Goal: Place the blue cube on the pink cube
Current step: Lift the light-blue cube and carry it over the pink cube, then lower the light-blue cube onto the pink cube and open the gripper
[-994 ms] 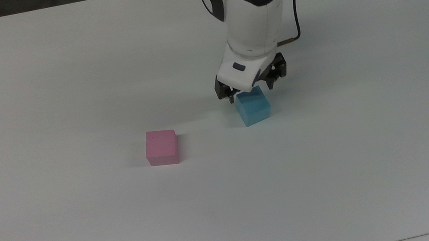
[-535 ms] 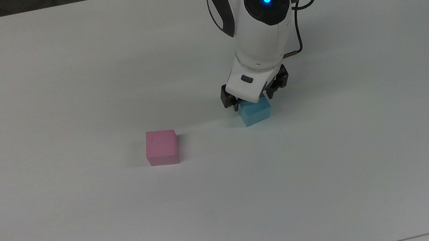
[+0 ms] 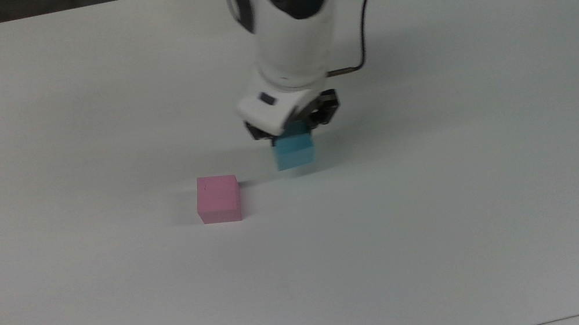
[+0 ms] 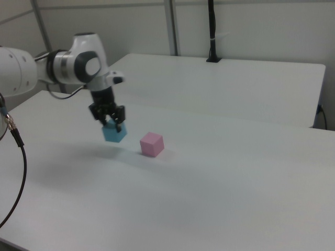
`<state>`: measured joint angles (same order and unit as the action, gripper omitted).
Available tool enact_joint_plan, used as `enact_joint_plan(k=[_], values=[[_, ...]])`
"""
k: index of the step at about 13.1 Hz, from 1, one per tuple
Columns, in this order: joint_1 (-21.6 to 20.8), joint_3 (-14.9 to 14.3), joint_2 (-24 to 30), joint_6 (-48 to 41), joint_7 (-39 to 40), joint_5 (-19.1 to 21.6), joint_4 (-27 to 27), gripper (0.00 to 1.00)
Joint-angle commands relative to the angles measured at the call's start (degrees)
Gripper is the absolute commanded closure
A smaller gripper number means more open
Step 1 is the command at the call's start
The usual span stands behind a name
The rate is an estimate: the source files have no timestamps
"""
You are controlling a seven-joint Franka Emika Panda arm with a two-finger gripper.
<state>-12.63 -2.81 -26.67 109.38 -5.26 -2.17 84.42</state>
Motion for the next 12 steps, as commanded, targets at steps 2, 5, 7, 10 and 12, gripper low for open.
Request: enact_joint_plan(k=[2,5,7,10,12], values=[[8.3,0.17,-0.04,-1.19,1.56,-0.21,-2.85,0.68],[10.42,0.17,-1.71,3.63,2.36,-0.3,-3.3,0.67],[10.78,0.26,-2.24,6.79,2.19,-0.21,-3.03,0.62],[10.43,0.44,-3.3,7.43,2.27,-0.64,-2.86,0.21],[10.08,0.61,-3.21,7.25,2.45,-1.17,-2.42,0.0]])
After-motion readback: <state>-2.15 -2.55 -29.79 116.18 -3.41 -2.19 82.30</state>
